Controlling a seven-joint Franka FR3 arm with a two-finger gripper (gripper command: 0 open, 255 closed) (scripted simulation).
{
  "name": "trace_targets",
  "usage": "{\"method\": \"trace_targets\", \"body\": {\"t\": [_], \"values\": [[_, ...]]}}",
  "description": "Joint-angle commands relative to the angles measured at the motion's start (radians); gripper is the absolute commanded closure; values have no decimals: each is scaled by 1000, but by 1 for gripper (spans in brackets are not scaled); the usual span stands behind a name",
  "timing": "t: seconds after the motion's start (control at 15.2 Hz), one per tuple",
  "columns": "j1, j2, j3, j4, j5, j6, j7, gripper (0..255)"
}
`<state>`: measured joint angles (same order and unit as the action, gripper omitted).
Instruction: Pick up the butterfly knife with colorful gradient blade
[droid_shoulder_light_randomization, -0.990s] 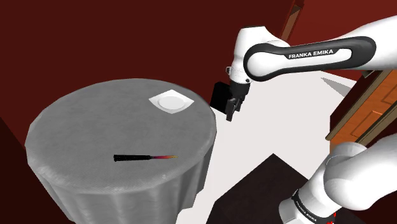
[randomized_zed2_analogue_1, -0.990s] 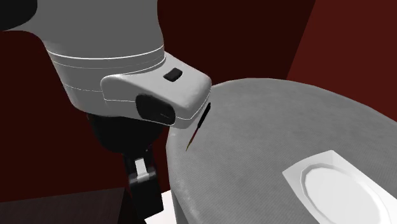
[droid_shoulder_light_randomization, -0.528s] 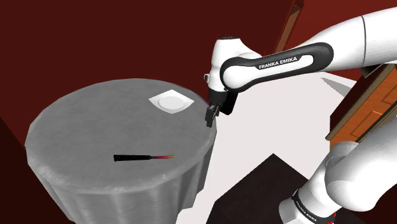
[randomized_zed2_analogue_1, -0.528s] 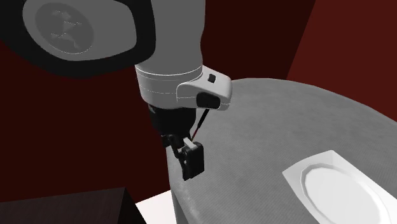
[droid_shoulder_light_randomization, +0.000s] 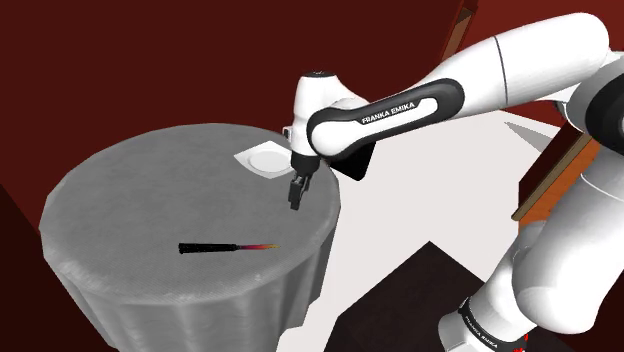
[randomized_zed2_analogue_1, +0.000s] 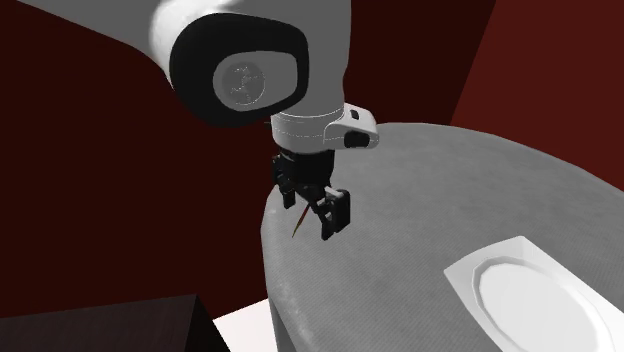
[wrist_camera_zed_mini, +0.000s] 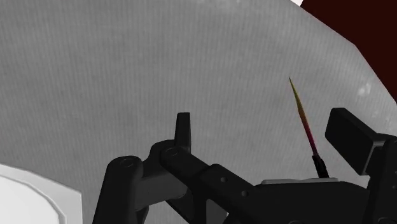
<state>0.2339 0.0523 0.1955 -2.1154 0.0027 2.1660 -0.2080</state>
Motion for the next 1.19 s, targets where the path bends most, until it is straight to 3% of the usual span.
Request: {"method": "trace_targets", "body": {"t": [0.0,0.53,1.12], "values": [[15,70,14,54,-12,26,-9,0],[89,307,59,272,-70,79,-39,0],[200,573,93,576,-146,78,-85,0]]}}
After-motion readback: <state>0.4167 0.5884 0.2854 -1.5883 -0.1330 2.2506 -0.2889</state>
